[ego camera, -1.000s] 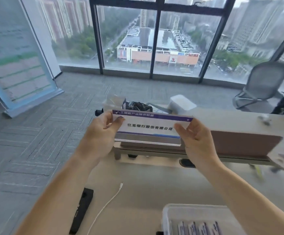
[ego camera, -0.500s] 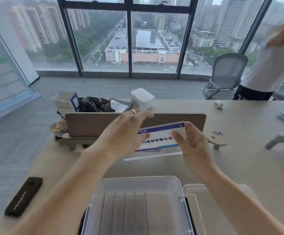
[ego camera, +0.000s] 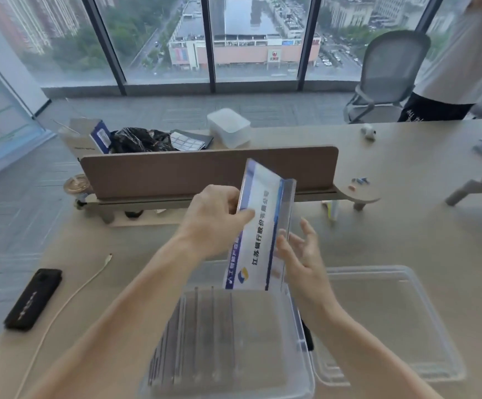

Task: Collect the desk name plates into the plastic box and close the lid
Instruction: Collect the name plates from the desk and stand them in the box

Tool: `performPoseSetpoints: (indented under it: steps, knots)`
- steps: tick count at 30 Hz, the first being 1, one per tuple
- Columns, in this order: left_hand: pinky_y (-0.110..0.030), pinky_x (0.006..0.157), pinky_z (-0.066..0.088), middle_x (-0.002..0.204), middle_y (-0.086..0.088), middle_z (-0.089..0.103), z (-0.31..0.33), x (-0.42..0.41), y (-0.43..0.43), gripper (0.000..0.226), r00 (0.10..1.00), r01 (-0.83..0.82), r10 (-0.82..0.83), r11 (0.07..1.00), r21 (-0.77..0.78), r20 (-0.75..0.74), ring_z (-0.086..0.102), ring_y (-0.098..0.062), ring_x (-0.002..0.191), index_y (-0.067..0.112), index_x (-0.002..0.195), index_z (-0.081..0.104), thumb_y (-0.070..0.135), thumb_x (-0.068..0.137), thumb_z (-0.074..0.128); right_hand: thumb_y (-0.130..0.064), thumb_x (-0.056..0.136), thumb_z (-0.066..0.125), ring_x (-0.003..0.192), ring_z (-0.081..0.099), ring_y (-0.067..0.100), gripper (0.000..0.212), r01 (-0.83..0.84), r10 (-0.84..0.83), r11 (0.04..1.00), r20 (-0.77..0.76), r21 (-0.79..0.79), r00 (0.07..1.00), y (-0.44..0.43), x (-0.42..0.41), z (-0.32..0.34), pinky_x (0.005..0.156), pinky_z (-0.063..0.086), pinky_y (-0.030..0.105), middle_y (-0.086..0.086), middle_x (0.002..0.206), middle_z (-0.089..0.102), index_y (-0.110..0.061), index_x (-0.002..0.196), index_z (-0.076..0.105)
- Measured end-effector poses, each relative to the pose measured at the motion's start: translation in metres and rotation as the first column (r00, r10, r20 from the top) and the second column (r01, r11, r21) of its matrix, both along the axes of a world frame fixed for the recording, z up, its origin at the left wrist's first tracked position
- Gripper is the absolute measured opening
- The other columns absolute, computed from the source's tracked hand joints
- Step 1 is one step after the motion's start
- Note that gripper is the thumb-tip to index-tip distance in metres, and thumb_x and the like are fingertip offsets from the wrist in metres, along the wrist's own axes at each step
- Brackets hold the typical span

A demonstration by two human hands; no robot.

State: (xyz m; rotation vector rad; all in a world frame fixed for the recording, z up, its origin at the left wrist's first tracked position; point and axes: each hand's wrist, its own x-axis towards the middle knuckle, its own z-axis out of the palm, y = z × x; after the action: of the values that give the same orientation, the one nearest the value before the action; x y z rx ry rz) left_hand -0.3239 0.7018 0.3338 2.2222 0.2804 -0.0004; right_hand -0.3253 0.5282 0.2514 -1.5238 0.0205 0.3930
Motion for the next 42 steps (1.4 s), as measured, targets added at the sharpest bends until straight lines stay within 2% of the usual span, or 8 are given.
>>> performPoseSetpoints:
  steps: [7, 10, 14, 20, 23, 28, 32, 42]
  knots:
    - [-0.047, 0.058, 0.065, 0.089, -0.016, 0.079, -0.087, -0.019, -0.008, 0.021, 0.909, -0.058, -0.007, 0.988, -0.142, -0.417, 0.078, -0.031, 0.065, 0.002, 0.098, 0.065, 0.017, 0.096, 0.050, -0.009, 0.102, 0.047, 0.091, 0.073, 0.007, 0.052, -0.124, 0.079, 0.979, -0.258, -0.163, 0.963, 0.019, -0.030, -0.079, 0.075, 0.058, 0.023, -0.008, 0.109, 0.069, -0.022, 0.149, 0.030]
    - [-0.046, 0.057, 0.065, 0.092, -0.012, 0.077, -0.118, -0.030, -0.014, 0.018, 0.874, -0.036, -0.043, 0.988, -0.152, -0.484, 0.078, -0.028, 0.066, 0.007, 0.104, 0.062, 0.014, 0.094, 0.048, -0.007, 0.103, 0.045, 0.076, 0.073, -0.001, 0.058, -0.138, 0.073, 0.973, -0.321, -0.185, 0.944, 0.018, -0.042, -0.107, 0.061, 0.055, 0.015, -0.010, 0.106, 0.066, -0.029, 0.152, 0.024]
    - [-0.040, 0.054, 0.064, 0.102, -0.010, 0.070, -0.138, -0.036, -0.027, 0.011, 0.871, 0.005, -0.065, 0.992, -0.123, -0.487, 0.076, -0.028, 0.070, 0.015, 0.107, 0.054, 0.014, 0.098, 0.048, -0.005, 0.103, 0.043, 0.079, 0.072, 0.003, 0.059, -0.077, 0.004, 0.968, -0.290, -0.238, 0.957, 0.014, -0.045, -0.134, 0.078, 0.062, 0.032, -0.012, 0.105, 0.065, -0.029, 0.153, 0.025]
    - [-0.039, 0.059, 0.065, 0.105, -0.010, 0.066, -0.165, -0.051, -0.043, 0.008, 0.830, 0.052, -0.107, 0.992, -0.116, -0.548, 0.074, -0.029, 0.077, 0.015, 0.107, 0.052, 0.015, 0.100, 0.049, -0.010, 0.104, 0.043, 0.076, 0.064, -0.017, 0.054, -0.052, -0.038, 0.957, -0.302, -0.284, 0.953, 0.001, -0.062, -0.165, 0.061, 0.051, 0.010, -0.015, 0.111, 0.060, -0.029, 0.152, 0.027]
    - [-0.043, 0.070, 0.065, 0.108, -0.011, 0.066, -0.185, -0.055, -0.052, 0.014, 0.802, 0.101, -0.110, 0.994, -0.048, -0.587, 0.071, -0.030, 0.086, 0.015, 0.112, 0.050, 0.017, 0.098, 0.051, -0.018, 0.104, 0.046, 0.091, 0.064, -0.004, 0.058, -0.077, -0.044, 0.946, -0.357, -0.315, 0.933, 0.002, -0.065, -0.185, 0.074, 0.048, 0.019, -0.013, 0.118, 0.060, -0.030, 0.155, 0.022]
    - [-0.024, 0.044, 0.046, 0.111, -0.016, 0.062, -0.217, -0.045, -0.056, 0.014, 0.764, 0.079, -0.064, 0.997, -0.006, -0.642, 0.066, -0.027, 0.078, 0.007, 0.112, 0.051, 0.014, 0.099, 0.052, -0.022, 0.101, 0.042, 0.138, 0.046, 0.025, 0.064, -0.151, -0.033, 0.923, -0.464, -0.354, 0.885, 0.003, -0.055, -0.226, 0.111, 0.042, 0.047, 0.002, 0.157, 0.040, -0.034, 0.158, 0.015]
    - [-0.034, 0.060, 0.050, 0.123, -0.021, 0.062, -0.245, -0.035, -0.063, 0.029, 0.750, 0.088, -0.044, 0.996, 0.034, -0.660, 0.066, -0.039, 0.104, 0.002, 0.124, 0.052, 0.010, 0.097, 0.054, -0.028, 0.099, 0.047, 0.146, 0.037, 0.024, 0.070, -0.155, -0.064, 0.921, -0.531, -0.356, 0.845, 0.007, -0.049, -0.254, 0.116, 0.037, 0.047, -0.001, 0.163, 0.031, -0.031, 0.159, 0.013]
    - [-0.046, 0.075, 0.065, 0.121, -0.022, 0.062, -0.280, -0.027, -0.074, 0.029, 0.709, 0.026, 0.008, 0.999, 0.037, -0.705, 0.069, -0.043, 0.101, 0.002, 0.123, 0.051, 0.013, 0.097, 0.057, -0.026, 0.082, 0.050, 0.065, 0.057, 0.013, 0.030, -0.230, -0.039, 0.903, -0.603, -0.362, 0.797, 0.005, -0.040, -0.297, 0.038, 0.041, 0.013, 0.008, 0.105, 0.055, -0.027, 0.110, 0.040]
